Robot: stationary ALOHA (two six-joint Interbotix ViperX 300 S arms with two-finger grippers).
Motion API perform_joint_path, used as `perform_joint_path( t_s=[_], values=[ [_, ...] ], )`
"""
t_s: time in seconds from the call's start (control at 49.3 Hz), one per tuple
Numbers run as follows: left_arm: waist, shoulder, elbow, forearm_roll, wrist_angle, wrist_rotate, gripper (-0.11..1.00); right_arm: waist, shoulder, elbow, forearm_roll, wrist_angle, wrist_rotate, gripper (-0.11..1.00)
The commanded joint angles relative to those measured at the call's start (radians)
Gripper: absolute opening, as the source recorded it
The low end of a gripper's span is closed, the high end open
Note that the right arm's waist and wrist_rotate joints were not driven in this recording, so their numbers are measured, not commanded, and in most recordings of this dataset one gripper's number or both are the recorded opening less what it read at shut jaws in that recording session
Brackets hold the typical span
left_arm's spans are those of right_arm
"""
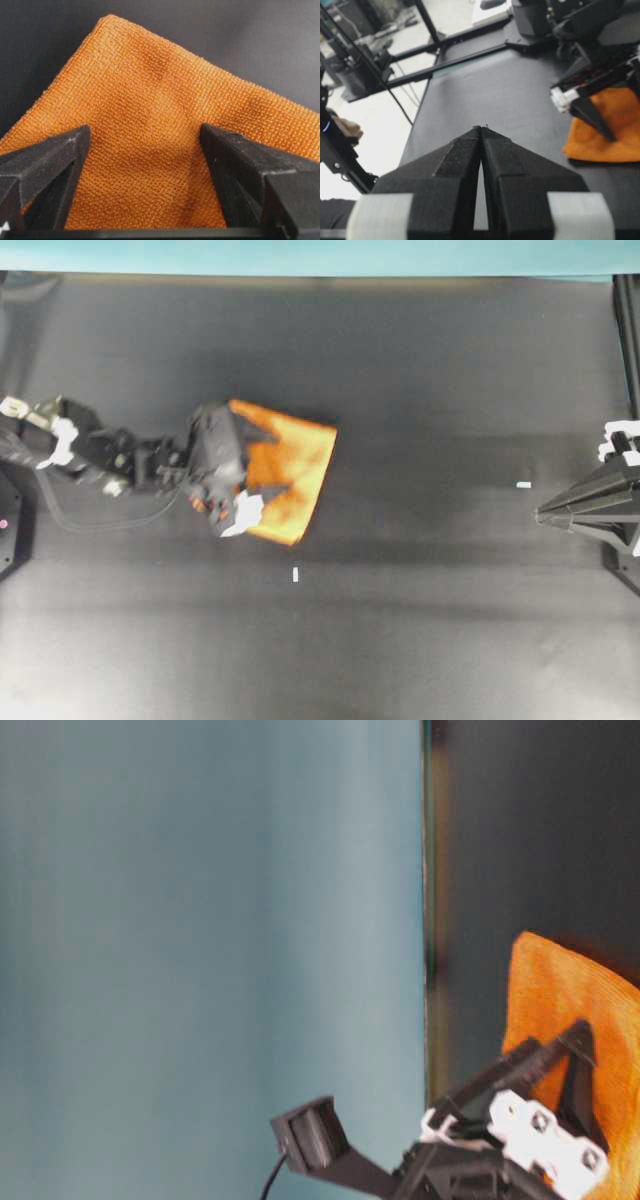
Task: Push an orange cloth with the left arm to wipe the desk.
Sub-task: 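Push the orange cloth with the left gripper toward the near-left table corner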
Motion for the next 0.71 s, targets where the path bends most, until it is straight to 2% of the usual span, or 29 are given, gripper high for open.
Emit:
perform_joint_path(
  t_s=[0.0, 0.162, 0.446, 0.69],
  values=[
    [-0.032, -0.035, 0.028, 0.003, -0.025, -0.014, 0.86, 0.0, 0.003, -0.006, 0.0, -0.005, 0.0, -0.01],
    [-0.075, -0.084, 0.058, 0.003, -0.006, -0.041, 0.86, 0.0, 0.003, -0.006, -0.002, -0.005, 0.0, -0.01],
    [-0.17, -0.115, 0.049, 0.003, 0.132, -0.052, 0.86, 0.0, 0.003, -0.003, -0.002, -0.006, 0.0, -0.01],
    [-0.255, -0.149, 0.049, 0.003, 0.146, -0.097, 0.86, 0.0, 0.003, 0.002, 0.0, -0.008, -0.002, -0.01]
  ],
)
